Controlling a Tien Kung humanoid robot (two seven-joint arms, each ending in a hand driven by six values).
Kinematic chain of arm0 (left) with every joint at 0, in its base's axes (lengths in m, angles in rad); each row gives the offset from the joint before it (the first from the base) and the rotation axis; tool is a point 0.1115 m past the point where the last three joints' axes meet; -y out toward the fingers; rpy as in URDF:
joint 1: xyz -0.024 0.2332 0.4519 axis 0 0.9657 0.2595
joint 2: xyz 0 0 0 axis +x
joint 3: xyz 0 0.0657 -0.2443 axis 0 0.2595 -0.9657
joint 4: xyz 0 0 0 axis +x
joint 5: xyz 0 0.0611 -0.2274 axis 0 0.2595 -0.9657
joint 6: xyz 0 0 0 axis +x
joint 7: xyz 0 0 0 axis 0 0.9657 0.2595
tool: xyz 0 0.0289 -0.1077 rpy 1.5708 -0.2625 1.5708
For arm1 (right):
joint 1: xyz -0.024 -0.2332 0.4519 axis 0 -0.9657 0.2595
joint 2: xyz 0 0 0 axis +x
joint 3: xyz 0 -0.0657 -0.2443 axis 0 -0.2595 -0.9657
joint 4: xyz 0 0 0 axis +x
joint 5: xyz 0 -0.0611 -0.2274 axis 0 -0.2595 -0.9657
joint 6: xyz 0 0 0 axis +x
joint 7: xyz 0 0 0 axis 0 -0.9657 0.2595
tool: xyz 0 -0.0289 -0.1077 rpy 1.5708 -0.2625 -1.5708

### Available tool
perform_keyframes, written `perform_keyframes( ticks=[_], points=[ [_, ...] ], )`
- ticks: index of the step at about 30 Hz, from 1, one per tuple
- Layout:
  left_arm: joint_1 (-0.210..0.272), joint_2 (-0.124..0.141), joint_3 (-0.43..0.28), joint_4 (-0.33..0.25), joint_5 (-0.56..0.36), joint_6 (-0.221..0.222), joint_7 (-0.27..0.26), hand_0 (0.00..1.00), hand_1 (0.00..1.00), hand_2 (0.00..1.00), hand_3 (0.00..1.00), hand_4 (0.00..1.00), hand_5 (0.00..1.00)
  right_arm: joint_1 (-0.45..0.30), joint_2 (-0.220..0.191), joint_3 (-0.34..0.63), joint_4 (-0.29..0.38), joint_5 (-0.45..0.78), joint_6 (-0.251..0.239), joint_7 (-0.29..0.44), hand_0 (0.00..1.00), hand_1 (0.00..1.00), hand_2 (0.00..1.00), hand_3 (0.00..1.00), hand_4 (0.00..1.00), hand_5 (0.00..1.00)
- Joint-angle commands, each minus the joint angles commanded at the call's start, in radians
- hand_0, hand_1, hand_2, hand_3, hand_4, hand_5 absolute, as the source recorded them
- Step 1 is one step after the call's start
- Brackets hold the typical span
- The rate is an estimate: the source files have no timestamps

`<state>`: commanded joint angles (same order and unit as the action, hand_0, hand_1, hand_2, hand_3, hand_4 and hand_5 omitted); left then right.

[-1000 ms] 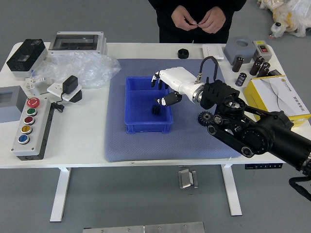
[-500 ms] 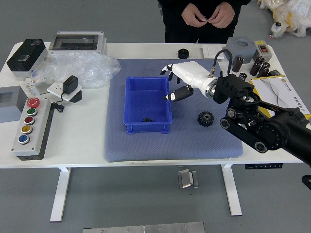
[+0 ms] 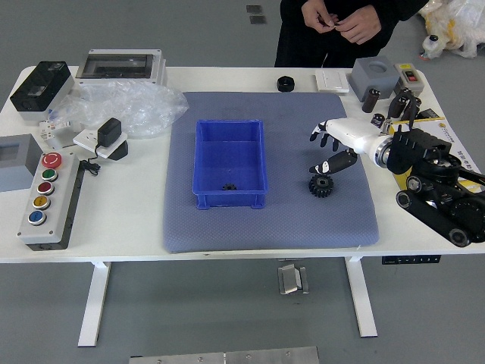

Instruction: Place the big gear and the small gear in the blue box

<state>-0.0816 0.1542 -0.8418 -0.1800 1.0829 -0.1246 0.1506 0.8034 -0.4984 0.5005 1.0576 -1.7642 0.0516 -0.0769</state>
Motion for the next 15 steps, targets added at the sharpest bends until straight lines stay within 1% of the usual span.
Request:
perform_keyframes(
  ticks=[1,2,7,8,15],
  points=[
    [0.0,0.0,0.0,0.0,0.0,0.0,0.0,0.858,0.827,0.812,0.832,0.698,0.303,-0.001,-0.003,-0.002,-0.002,0.001,0.008,-0.001,0.572,0.529,0.644,0.705,0.911,0.407],
    [-0.001,0.0,0.0,0.0,0.0,0.0,0.0,0.858,0.827,0.811,0.833,0.698,0.303,-0.002,-0.005,-0.004,-0.004,0.002,0.016,-0.002,0.595,0.56,0.675,0.72,0.911,0.406],
    [-0.001,-0.001,0.001,0.0,0.0,0.0,-0.001,0.858,0.827,0.811,0.833,0.698,0.303,-0.008,-0.009,-0.016,-0.011,0.006,0.052,-0.011,0.595,0.56,0.675,0.72,0.911,0.406],
    [-0.001,-0.001,0.002,0.0,0.0,0.0,-0.001,0.858,0.827,0.811,0.833,0.699,0.304,-0.009,-0.009,-0.019,-0.012,0.006,0.058,-0.013,0.62,0.571,0.694,0.728,0.91,0.403],
    [0.0,0.0,0.002,0.0,0.002,-0.001,-0.001,0.858,0.827,0.811,0.832,0.699,0.304,-0.014,-0.004,-0.035,-0.016,0.007,0.081,-0.022,0.622,0.576,0.698,0.734,0.91,0.405]
  ],
)
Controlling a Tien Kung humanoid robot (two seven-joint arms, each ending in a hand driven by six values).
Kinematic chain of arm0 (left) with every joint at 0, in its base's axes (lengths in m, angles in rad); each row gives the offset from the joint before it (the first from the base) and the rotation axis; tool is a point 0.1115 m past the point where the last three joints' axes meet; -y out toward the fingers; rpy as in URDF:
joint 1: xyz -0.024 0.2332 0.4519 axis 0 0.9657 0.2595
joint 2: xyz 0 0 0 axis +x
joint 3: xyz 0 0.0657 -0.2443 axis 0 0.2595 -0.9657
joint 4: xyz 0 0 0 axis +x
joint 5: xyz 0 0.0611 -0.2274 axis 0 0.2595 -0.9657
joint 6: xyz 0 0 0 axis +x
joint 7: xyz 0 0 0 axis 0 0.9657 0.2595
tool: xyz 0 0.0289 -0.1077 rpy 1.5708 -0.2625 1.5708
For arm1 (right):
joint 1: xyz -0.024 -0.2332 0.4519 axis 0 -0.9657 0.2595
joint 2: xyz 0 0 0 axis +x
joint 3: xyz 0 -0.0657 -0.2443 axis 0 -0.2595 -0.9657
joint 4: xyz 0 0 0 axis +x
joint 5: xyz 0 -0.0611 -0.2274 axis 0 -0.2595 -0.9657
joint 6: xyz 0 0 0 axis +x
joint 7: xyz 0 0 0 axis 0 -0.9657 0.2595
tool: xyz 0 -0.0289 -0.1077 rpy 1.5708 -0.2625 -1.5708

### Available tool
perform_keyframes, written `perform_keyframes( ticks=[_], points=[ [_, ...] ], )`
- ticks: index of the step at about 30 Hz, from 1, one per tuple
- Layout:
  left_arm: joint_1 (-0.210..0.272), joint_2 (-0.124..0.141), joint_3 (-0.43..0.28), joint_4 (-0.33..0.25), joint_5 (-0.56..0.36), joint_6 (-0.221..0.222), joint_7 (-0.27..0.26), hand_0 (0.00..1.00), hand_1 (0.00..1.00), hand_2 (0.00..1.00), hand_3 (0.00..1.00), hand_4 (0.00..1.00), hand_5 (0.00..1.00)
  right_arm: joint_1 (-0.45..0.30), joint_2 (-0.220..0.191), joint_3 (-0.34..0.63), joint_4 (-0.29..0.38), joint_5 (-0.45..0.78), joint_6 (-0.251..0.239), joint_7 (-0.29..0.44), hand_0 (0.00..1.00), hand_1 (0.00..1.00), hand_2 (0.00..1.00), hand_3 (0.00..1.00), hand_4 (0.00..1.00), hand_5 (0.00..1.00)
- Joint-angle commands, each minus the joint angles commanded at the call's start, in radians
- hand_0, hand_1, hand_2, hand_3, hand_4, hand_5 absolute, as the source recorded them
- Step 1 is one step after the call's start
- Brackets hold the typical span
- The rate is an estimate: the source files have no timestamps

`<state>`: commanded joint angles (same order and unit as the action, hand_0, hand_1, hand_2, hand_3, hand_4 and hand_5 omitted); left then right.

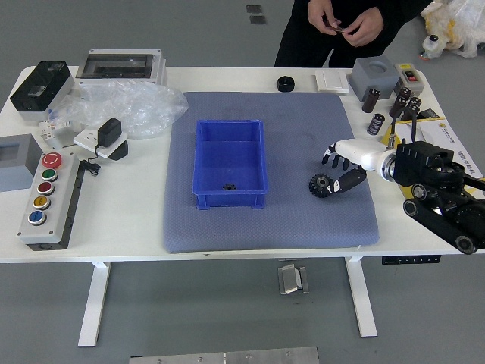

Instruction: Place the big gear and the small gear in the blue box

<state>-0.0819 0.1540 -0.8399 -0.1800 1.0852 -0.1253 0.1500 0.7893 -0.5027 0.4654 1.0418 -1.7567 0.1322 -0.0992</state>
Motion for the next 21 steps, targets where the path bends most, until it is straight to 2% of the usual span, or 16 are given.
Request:
perform_keyframes(
  ticks=[21],
  points=[
    [0.002,0.001,-0.001,0.0,0.003,-0.001,0.0,0.858,0.827,0.811,0.832,0.699,0.303,-0.004,0.029,-0.011,0.004,-0.011,-0.005,-0.018,0.606,0.561,0.686,0.726,0.906,0.407]
  ],
)
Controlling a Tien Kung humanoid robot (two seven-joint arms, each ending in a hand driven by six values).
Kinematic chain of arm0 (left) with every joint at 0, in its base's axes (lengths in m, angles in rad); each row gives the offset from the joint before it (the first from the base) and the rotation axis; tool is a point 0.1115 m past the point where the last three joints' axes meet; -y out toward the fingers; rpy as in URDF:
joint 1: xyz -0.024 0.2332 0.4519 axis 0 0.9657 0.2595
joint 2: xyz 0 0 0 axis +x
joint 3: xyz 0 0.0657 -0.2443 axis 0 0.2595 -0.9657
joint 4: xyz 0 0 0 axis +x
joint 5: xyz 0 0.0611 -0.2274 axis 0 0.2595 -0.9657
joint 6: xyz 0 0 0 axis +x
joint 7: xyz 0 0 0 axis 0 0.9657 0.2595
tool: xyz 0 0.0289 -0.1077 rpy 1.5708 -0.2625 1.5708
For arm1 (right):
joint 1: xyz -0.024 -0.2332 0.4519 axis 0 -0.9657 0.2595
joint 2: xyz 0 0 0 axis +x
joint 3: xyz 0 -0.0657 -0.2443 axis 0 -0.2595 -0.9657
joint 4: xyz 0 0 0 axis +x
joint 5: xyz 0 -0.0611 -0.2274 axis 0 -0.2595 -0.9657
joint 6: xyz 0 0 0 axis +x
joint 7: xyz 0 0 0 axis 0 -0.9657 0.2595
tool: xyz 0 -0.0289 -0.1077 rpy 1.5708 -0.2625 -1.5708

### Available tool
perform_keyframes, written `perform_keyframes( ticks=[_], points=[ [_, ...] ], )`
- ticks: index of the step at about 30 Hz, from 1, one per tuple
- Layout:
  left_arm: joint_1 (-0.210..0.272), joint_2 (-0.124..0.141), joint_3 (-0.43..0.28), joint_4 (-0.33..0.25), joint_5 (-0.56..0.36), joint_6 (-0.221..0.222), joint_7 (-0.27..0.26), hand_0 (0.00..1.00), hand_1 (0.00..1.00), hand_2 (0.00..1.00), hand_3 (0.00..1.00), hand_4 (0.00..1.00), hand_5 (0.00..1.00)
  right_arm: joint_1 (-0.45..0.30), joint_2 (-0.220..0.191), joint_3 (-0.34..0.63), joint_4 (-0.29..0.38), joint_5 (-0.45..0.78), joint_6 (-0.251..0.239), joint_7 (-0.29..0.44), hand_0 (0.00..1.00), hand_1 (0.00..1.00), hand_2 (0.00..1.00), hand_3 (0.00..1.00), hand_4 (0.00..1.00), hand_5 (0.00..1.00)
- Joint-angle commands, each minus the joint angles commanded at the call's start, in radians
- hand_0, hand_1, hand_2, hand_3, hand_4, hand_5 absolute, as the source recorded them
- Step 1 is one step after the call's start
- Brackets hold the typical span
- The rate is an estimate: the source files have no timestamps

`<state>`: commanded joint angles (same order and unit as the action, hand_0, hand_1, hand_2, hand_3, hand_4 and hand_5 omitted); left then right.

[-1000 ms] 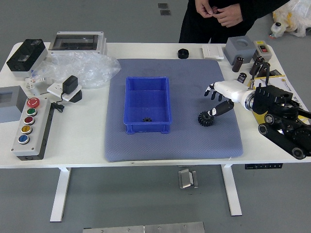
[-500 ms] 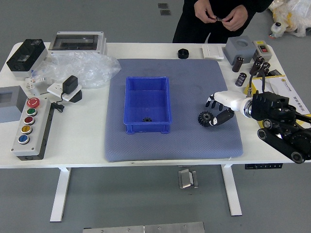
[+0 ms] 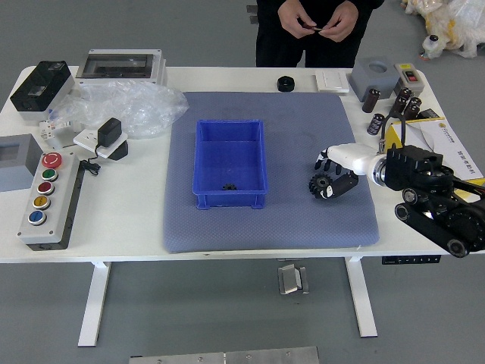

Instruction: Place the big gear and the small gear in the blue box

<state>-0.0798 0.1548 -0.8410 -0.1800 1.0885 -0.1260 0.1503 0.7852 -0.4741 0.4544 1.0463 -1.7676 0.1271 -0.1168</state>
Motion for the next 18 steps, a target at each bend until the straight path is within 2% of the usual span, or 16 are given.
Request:
perform_keyframes(
  ticks=[7,8,18],
  points=[
    [0.0,0.0,0.002,0.0,-0.002,0.0,0.0,0.858,0.827,0.811,0.832,0.699,0.303,-0.01,0.007,0.003,0.0,-0.015,-0.014,-0.002,0.602,0.556,0.68,0.719,0.903,0.406],
    [0.0,0.0,0.002,0.0,-0.002,0.0,0.0,0.858,0.827,0.812,0.832,0.699,0.303,-0.011,0.007,0.003,0.0,-0.017,-0.017,-0.002,0.587,0.544,0.654,0.68,0.887,0.392],
    [0.0,-0.001,0.001,0.0,-0.003,0.0,-0.001,0.858,0.827,0.811,0.832,0.698,0.303,-0.017,0.014,-0.002,0.001,-0.031,-0.034,-0.004,0.581,0.53,0.627,0.653,0.868,0.37]
  ],
)
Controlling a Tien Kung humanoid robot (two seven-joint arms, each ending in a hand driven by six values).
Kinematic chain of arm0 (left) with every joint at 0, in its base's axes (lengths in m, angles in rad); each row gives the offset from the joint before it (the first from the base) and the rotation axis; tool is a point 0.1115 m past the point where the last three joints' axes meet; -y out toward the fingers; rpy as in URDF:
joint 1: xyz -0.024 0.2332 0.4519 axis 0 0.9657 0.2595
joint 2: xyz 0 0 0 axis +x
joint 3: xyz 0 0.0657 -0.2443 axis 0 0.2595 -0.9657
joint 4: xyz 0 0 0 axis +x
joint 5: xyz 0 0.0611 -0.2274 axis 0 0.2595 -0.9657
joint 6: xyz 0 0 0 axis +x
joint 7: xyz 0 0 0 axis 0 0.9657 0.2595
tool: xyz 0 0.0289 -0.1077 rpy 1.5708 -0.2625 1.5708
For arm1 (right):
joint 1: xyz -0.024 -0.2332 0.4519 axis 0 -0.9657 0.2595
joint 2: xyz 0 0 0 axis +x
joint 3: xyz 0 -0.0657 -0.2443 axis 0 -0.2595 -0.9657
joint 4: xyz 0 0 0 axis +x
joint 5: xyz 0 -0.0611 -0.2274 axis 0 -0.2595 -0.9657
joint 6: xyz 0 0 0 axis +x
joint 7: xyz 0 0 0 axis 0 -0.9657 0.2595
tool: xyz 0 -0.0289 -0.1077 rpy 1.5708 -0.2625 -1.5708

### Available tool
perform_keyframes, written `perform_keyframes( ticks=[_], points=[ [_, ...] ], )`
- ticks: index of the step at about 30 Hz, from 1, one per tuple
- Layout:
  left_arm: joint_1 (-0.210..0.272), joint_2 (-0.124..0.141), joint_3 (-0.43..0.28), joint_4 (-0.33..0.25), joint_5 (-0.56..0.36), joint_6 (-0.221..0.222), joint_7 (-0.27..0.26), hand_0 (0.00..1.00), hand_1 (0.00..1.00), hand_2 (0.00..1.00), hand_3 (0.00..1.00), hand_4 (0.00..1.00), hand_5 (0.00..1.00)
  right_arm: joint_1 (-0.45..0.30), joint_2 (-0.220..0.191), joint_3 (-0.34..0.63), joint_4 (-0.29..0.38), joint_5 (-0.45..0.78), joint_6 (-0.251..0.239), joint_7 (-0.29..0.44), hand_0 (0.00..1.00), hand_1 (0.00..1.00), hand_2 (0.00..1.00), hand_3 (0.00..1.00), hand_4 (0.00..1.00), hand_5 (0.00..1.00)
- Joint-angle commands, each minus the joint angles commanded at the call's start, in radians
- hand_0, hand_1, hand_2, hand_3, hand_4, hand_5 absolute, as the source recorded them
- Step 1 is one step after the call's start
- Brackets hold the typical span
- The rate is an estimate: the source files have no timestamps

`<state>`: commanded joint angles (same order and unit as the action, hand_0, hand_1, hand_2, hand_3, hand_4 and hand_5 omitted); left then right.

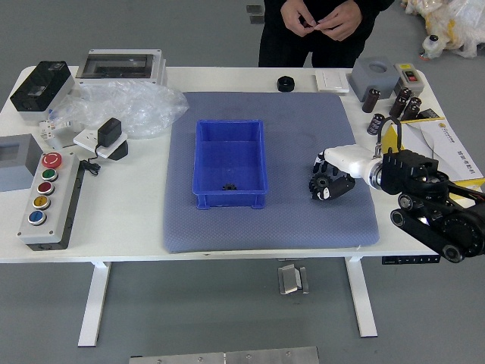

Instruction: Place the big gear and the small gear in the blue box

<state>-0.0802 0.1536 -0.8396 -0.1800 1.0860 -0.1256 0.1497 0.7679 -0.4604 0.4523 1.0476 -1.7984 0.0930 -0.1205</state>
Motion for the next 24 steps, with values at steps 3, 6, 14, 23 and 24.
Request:
perform_keyframes(
  ticks=[3,6,14,23,24],
  points=[
    [0.0,-0.001,0.0,0.0,0.0,0.0,0.0,0.858,0.828,0.811,0.832,0.698,0.303,-0.002,0.001,-0.003,0.0,-0.002,-0.002,-0.001,0.574,0.518,0.617,0.643,0.852,0.362],
    [0.0,-0.001,0.0,0.0,0.0,0.0,0.0,0.858,0.828,0.811,0.832,0.698,0.303,-0.005,0.002,-0.006,0.0,-0.004,-0.003,-0.001,0.574,0.518,0.617,0.643,0.852,0.362],
    [-0.001,-0.001,-0.002,0.0,0.001,0.0,0.0,0.858,0.827,0.811,0.832,0.698,0.303,-0.011,0.005,-0.012,0.0,-0.016,-0.012,-0.005,0.545,0.487,0.578,0.639,0.807,0.321],
    [0.0,-0.002,-0.003,0.0,0.003,-0.001,0.0,0.858,0.828,0.812,0.832,0.698,0.303,-0.018,0.01,-0.019,-0.003,-0.041,-0.067,-0.011,0.542,0.462,0.552,0.644,0.68,0.233],
    [0.0,-0.002,-0.002,0.0,0.003,-0.001,0.0,0.858,0.828,0.812,0.832,0.698,0.303,-0.018,0.01,-0.018,-0.004,-0.044,-0.075,-0.011,0.542,0.462,0.552,0.644,0.68,0.233]
  ],
)
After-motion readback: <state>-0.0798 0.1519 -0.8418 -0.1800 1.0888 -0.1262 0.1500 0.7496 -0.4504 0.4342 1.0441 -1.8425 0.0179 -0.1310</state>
